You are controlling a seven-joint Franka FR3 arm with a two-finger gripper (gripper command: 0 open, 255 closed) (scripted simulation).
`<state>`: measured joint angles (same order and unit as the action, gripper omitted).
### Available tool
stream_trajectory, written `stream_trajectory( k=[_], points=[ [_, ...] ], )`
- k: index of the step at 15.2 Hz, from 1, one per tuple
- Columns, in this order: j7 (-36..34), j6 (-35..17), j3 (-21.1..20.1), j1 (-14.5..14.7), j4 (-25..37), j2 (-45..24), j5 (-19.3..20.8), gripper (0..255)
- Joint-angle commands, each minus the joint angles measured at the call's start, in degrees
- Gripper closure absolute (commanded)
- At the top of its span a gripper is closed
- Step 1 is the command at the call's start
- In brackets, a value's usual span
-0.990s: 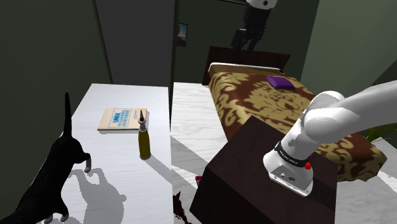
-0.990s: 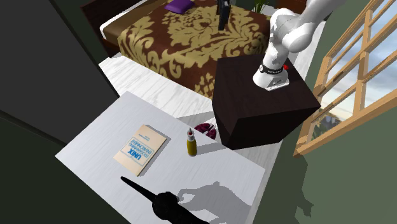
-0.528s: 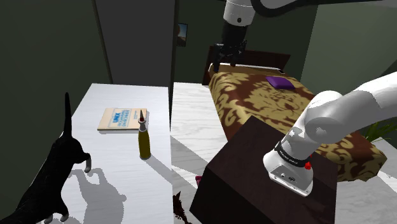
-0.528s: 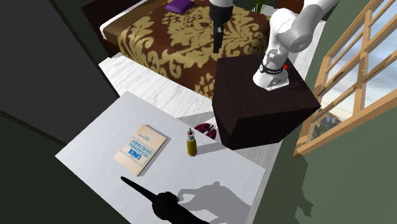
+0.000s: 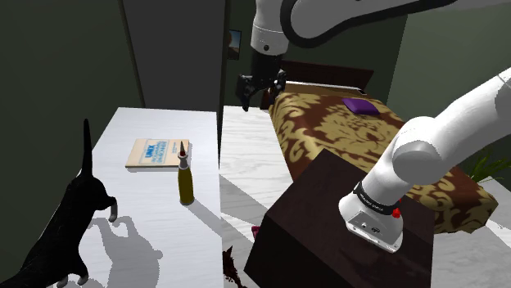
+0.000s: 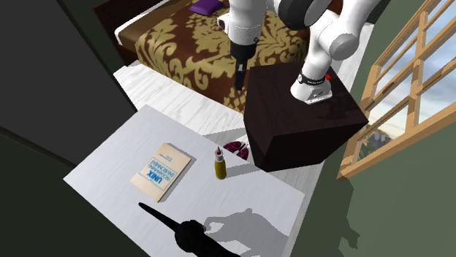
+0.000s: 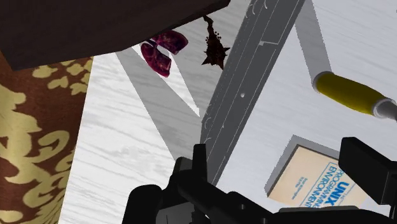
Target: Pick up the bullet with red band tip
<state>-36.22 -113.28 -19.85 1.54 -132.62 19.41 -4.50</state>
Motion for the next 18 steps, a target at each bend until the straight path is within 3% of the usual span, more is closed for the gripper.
stream_trajectory(
  k=[1, 10, 18],
  points=[
    [-3.51, -2.1, -1.8, 0.18, 1.56, -3.74, -0.14, 0],
    [-18.89, -9.22, -6.95, 1.77, 12.92, -23.09, 4.47, 0],
    [-30.97, -11.24, -6.4, 7.25, 28.52, -41.46, 10.86, 0]
  ],
)
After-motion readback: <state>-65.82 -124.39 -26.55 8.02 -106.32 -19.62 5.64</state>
